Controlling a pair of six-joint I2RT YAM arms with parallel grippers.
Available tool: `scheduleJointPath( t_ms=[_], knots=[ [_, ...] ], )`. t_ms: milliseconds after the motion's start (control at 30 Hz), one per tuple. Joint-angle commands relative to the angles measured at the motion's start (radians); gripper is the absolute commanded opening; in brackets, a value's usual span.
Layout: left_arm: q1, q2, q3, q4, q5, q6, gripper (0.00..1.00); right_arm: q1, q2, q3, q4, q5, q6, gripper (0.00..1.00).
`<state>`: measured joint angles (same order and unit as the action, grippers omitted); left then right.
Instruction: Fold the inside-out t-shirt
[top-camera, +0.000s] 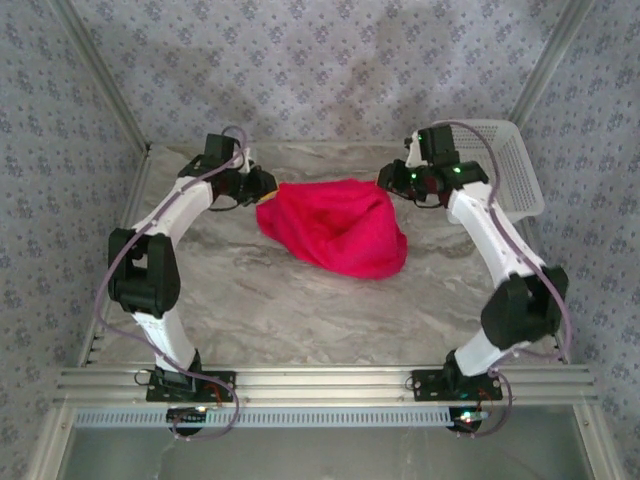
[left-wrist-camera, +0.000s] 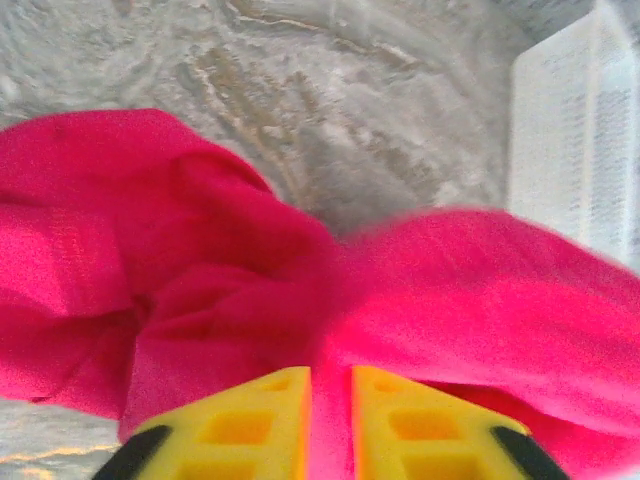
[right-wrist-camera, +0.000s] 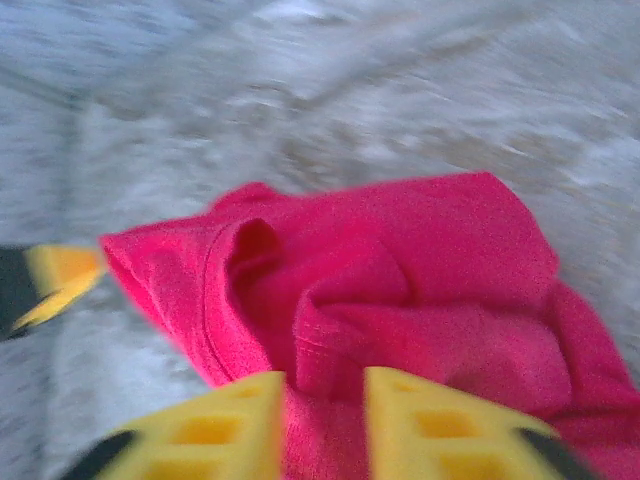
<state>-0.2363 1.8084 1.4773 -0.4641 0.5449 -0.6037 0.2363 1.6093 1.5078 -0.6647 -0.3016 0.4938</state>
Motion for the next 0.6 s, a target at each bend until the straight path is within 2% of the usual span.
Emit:
scheduleJointPath(
  t_ms=[0,33,133,233,400,567],
  knots=[
    [-0.049,-0.022,-0.013,-0.074,-0.131,0.053,0.42,-0.010,0.071,0.031,-0.126,0.235,-0.030,0.47],
    [-0.068,-0.032,-0.020,-0.094,-0.156,0.067,0.47,-0.001,0.057,0.010,-0.116,0.273,-0.032,0.51],
    [-0.093,-0.072,-0.101,-0.110,-0.210,0.085,0.55,0.039,-0.001,-0.055,-0.060,0.287,-0.028,0.56],
    [-0.066,-0.092,-0.200,-0.106,-0.249,0.064,0.56,0.110,0.004,-0.068,-0.045,0.261,-0.085,0.69],
    [0.024,-0.079,-0.303,-0.029,-0.176,0.001,0.55,0.197,0.113,-0.041,-0.057,0.229,-0.122,0.71],
    [0.052,-0.024,-0.286,0.002,-0.137,-0.011,0.57,0.262,0.273,0.065,-0.111,0.280,-0.148,0.74]
  ],
)
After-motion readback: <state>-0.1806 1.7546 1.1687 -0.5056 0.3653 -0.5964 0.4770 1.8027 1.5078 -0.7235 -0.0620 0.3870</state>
